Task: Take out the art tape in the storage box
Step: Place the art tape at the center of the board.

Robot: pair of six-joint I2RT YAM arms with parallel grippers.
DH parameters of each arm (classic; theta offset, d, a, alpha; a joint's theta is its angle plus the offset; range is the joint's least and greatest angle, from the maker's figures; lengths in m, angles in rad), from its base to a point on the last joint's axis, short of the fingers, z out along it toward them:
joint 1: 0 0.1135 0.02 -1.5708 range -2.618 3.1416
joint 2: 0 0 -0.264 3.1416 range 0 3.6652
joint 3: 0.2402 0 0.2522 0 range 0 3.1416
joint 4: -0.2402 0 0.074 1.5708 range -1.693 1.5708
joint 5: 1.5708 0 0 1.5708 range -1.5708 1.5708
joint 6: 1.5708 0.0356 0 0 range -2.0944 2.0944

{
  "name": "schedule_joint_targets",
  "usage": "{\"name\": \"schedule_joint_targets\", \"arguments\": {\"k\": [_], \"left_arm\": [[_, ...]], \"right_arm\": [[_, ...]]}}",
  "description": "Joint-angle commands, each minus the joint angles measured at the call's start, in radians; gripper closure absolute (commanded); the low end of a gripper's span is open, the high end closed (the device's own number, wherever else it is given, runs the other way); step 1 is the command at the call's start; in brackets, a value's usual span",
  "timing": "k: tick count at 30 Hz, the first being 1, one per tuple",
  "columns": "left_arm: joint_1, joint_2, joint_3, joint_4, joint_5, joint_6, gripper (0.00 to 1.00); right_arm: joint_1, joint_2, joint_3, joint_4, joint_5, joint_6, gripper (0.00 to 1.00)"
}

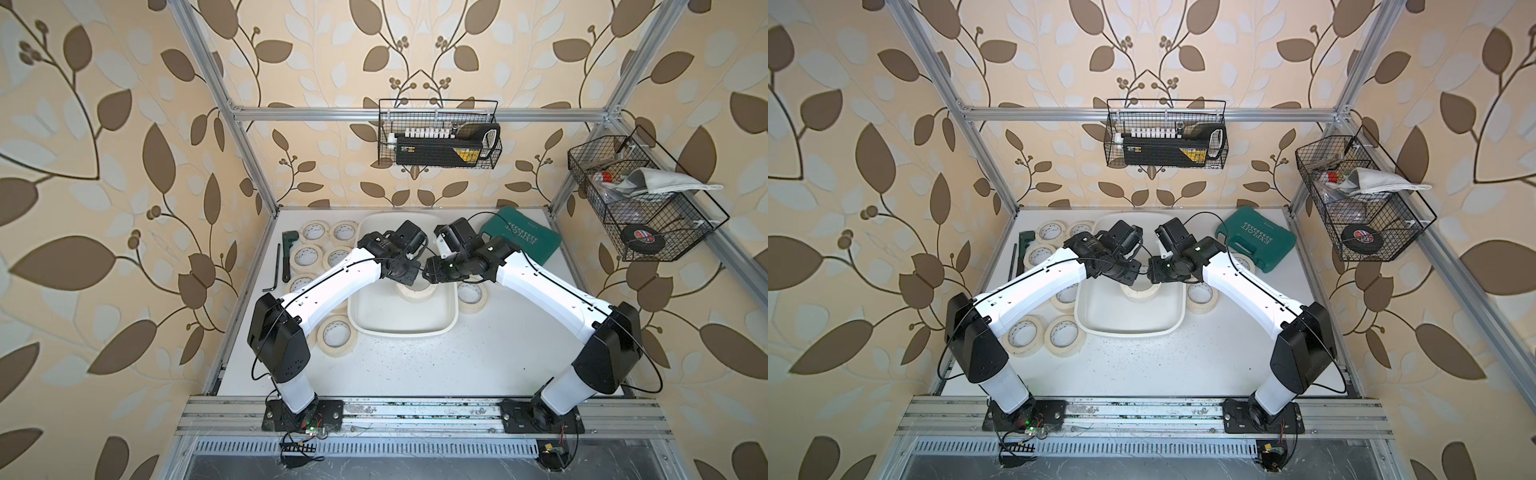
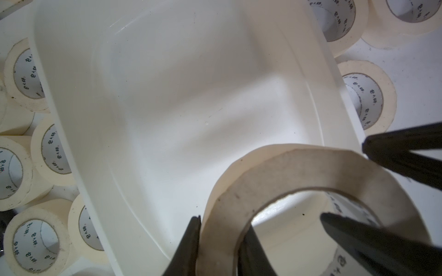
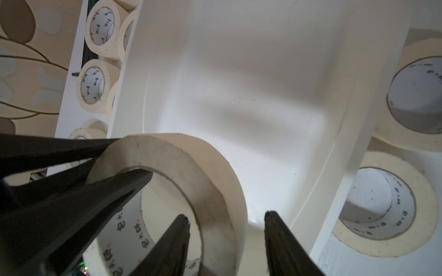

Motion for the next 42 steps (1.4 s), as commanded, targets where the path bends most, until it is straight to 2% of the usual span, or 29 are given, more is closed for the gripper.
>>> {"name": "schedule_joint_targets", "arguments": {"k": [1,6,8,11,16,19,29,42], "left_arm": [[-0.009,-0.052,0.012,0.031,0.022,-0.002,1.0],[-0.009,-0.055,0.01,0.034,0.031,-0.01,0.98],[-0.009,-0.059,0.008,0.041,0.045,-0.016,0.87],[-0.009,-0.078,-0.003,0.061,0.063,-0.034,0.62],[-0.009,-0.14,-0.041,0.115,0.078,-0.06,0.32],[-0.007,-0.176,-0.062,0.143,0.075,-0.072,0.21],[0.01,-0.289,-0.141,0.201,0.047,-0.094,0.02],[0.038,-0.325,-0.194,0.223,0.038,-0.113,0.01]], "right_arm": [[0.008,0.013,0.029,-0.007,0.01,-0.003,0.65],[0.007,0.012,0.026,-0.003,-0.001,-0.003,0.86],[0.007,0.009,0.028,-0.003,-0.001,-0.002,0.93],[0.008,0.0,0.027,-0.007,0.005,-0.003,1.0],[0.008,-0.021,0.028,-0.017,0.023,-0.015,1.0],[0.007,-0.03,0.03,-0.029,0.038,-0.025,1.0],[-0.039,-0.078,0.036,-0.082,0.078,-0.068,1.0],[-0.266,-0.258,-0.049,-0.126,0.062,-0.106,1.0]]}}
